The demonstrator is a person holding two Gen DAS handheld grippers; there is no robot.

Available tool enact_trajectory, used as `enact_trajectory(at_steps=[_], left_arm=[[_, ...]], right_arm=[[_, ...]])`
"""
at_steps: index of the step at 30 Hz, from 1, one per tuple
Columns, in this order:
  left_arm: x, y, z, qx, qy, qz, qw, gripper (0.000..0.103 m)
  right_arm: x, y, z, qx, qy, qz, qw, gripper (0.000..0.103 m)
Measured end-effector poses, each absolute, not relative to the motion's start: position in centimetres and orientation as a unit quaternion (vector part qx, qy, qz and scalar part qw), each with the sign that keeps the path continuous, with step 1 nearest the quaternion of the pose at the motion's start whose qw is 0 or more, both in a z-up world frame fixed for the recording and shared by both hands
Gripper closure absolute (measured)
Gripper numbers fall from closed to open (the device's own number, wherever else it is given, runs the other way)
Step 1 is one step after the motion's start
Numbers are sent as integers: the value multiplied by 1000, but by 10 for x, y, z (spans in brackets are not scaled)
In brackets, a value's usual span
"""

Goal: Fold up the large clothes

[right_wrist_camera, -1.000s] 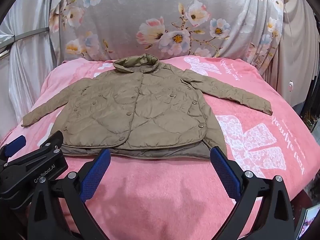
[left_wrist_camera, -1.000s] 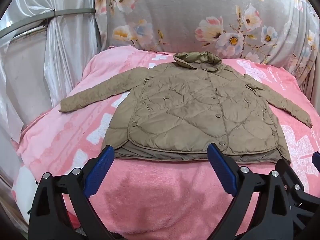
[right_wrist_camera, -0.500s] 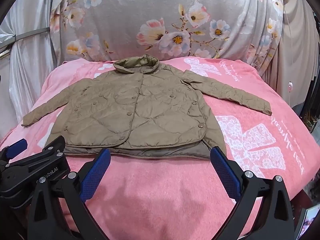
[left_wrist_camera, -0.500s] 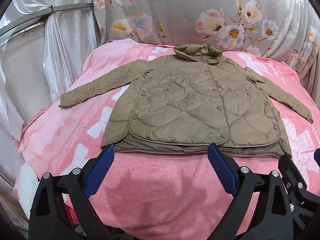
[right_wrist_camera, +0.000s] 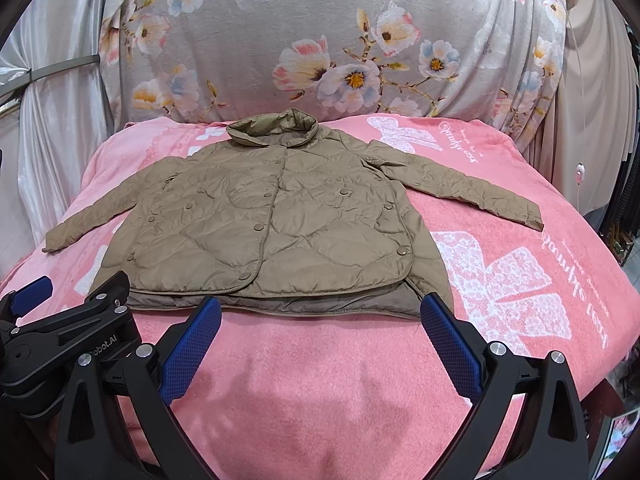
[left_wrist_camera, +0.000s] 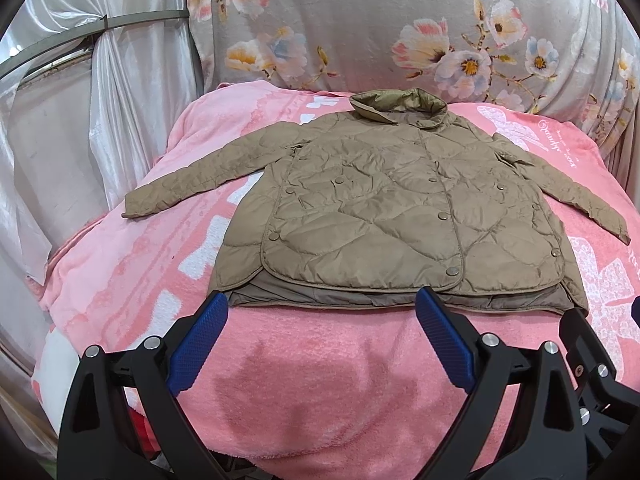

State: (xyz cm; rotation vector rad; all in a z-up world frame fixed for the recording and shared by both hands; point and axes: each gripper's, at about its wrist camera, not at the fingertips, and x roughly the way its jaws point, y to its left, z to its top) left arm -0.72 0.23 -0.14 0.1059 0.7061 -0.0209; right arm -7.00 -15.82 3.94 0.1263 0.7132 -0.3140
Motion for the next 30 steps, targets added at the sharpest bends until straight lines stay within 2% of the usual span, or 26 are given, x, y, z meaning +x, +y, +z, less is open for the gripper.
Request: enact_trajectory(at_steps=[30], left_arm=[[-5,8,3,50,347,-7,937,10]], right_arm=[[-72,-156,41,60,345,-153,924,5]])
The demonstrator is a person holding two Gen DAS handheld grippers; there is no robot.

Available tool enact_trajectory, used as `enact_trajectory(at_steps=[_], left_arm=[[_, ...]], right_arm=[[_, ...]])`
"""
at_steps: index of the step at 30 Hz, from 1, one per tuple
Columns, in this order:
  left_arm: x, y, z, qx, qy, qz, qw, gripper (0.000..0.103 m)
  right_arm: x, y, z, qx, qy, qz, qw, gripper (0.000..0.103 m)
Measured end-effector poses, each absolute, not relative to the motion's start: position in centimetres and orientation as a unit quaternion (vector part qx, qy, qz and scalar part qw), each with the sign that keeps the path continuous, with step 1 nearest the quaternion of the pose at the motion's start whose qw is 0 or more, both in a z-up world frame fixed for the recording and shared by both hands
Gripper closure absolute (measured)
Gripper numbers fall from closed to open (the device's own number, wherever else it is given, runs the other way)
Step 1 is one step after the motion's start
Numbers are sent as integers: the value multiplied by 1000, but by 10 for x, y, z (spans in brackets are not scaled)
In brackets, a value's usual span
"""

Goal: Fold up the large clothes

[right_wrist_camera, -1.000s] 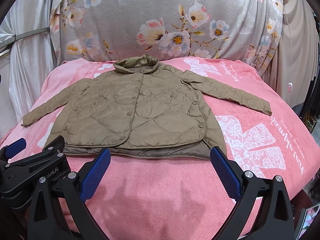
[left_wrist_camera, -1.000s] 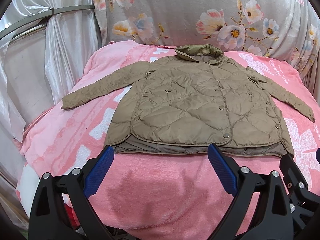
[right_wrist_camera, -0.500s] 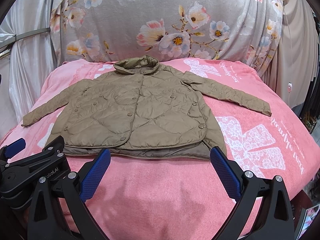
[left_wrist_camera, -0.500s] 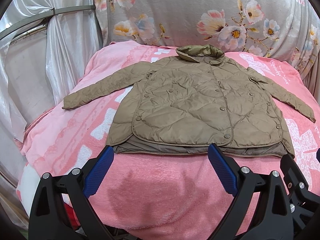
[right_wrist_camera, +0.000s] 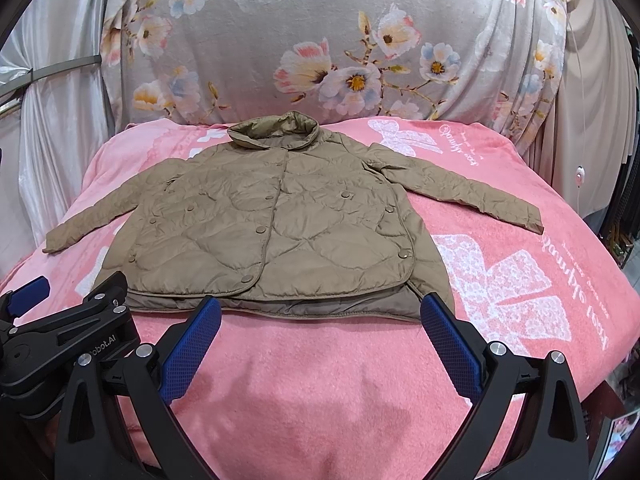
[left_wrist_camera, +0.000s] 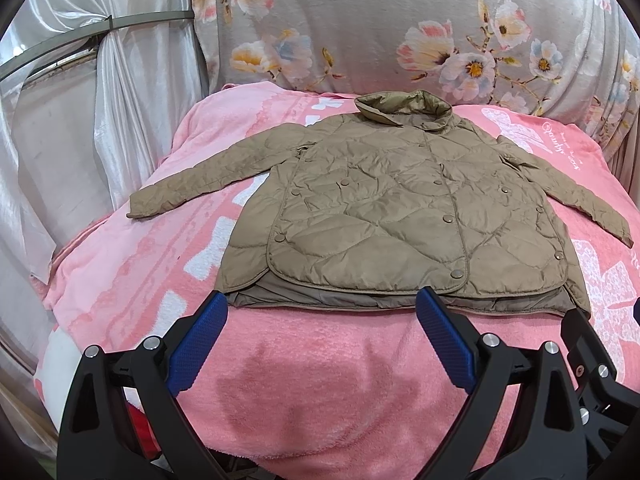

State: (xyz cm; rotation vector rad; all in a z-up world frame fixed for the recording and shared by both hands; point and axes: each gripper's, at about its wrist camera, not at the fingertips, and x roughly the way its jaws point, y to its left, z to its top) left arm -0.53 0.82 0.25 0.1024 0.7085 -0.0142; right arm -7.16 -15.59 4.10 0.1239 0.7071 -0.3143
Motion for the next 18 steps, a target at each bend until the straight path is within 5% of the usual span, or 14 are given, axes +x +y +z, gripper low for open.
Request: enact_trajectory(at_steps=[18], left_arm=[[-5,12,4,50,347,-6,936,10]], right_arm=[[-72,-153,42,60,345,-153,924,5]])
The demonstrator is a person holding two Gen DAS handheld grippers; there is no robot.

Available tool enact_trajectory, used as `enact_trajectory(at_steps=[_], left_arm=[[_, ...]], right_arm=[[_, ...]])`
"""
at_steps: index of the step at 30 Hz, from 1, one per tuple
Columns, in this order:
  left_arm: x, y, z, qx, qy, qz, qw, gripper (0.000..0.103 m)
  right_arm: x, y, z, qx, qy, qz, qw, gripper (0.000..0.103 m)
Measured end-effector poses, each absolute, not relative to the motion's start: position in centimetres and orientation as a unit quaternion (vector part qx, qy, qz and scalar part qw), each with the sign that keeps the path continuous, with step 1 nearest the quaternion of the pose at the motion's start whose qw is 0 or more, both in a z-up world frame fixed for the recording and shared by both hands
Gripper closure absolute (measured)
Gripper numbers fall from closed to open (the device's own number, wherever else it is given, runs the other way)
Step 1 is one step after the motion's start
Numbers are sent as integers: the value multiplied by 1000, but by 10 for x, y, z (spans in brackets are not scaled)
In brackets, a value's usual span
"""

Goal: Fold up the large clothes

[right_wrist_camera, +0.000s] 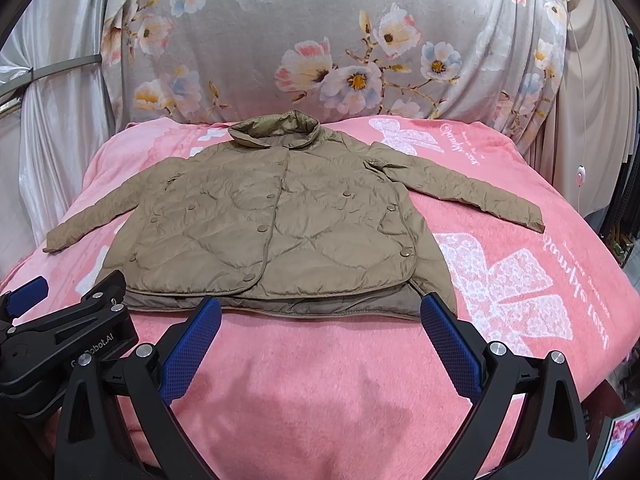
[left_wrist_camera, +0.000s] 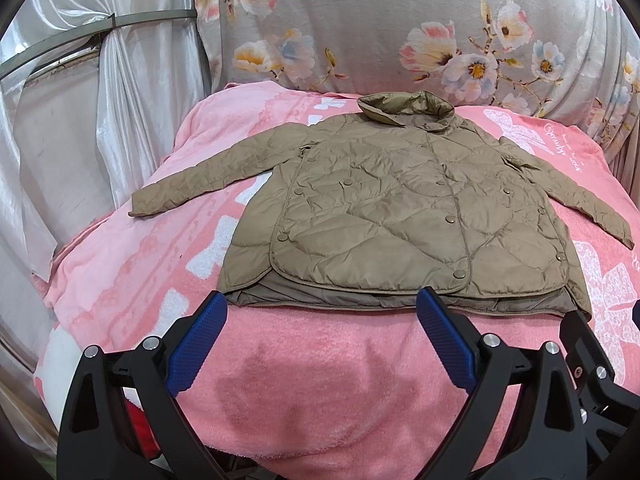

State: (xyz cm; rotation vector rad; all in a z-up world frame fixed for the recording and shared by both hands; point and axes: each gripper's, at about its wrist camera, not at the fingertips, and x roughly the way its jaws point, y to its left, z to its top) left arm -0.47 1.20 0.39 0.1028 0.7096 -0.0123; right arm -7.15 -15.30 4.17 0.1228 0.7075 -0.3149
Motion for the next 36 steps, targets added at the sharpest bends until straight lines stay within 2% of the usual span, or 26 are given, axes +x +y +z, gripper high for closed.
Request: enact_trajectory(at_steps=[24,32,36], left_arm=[[-5,17,-1,49,349,-2,936,9],[6,12,-12,52,361,-1,931,9],[19,10,-17,37,363,-15,931,9]], right_arm=[[-72,-150,40,63,348,-150,923,5],[-56,-158,19,74,368,-139,916,5],[-40,-181,4,121,392,-108,906,5]])
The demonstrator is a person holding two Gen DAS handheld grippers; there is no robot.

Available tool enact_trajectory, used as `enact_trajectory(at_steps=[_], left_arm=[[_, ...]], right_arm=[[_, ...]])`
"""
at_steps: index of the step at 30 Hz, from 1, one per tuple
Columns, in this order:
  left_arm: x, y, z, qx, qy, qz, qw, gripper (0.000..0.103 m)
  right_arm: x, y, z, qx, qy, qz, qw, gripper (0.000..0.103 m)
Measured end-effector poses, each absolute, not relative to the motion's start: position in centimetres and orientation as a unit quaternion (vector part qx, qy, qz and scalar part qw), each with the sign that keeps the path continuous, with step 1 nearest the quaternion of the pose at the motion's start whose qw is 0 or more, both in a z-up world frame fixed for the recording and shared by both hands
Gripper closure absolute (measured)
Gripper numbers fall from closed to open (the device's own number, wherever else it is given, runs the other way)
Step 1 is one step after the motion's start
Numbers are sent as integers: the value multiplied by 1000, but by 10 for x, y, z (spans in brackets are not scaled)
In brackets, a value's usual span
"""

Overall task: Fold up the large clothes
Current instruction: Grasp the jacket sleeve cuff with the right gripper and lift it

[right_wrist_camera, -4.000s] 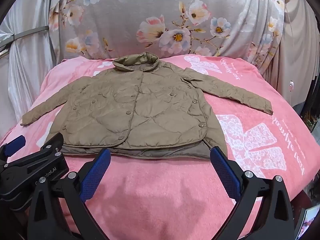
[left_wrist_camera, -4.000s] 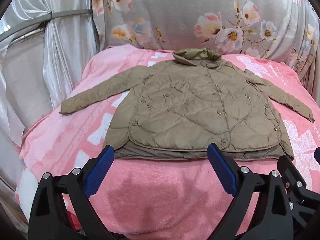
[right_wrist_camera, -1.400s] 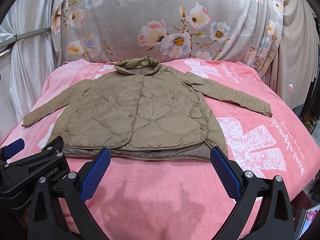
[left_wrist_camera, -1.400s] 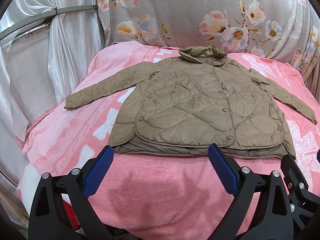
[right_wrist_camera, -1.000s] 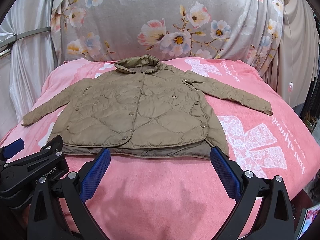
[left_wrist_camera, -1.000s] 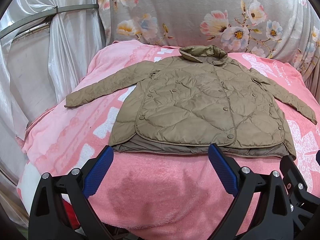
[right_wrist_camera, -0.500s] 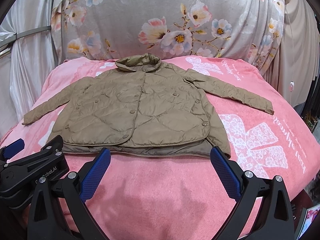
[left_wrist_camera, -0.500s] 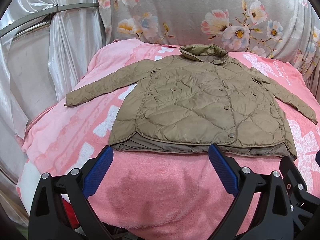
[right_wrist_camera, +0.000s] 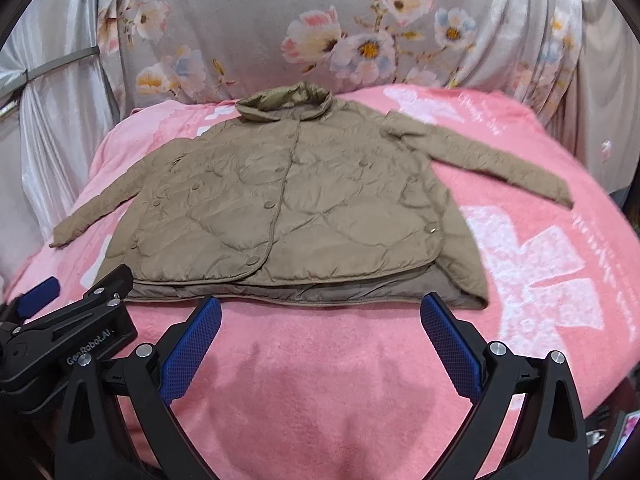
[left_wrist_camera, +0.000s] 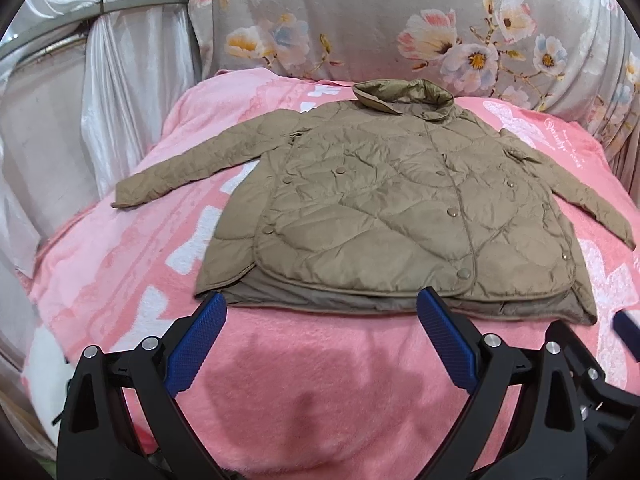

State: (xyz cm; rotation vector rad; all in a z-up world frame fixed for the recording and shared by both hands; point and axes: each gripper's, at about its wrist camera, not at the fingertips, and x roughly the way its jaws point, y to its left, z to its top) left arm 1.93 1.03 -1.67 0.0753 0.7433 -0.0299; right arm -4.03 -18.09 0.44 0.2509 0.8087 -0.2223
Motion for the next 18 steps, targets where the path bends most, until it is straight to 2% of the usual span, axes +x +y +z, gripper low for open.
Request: enact_trajectory(at_steps=[6,10,18], left_arm=[[45,13,-26,39,355,10,934,9],[65,16,-36,49,360,25,931,9],[115,22,-53,67,402,50,912,8]], right_arm=[[-20,-271,-19,189,399,-179,879,5],[-13,-342,-23,206,371,-256,869,5],[12,-485,-56,321,352,-316,820,5]])
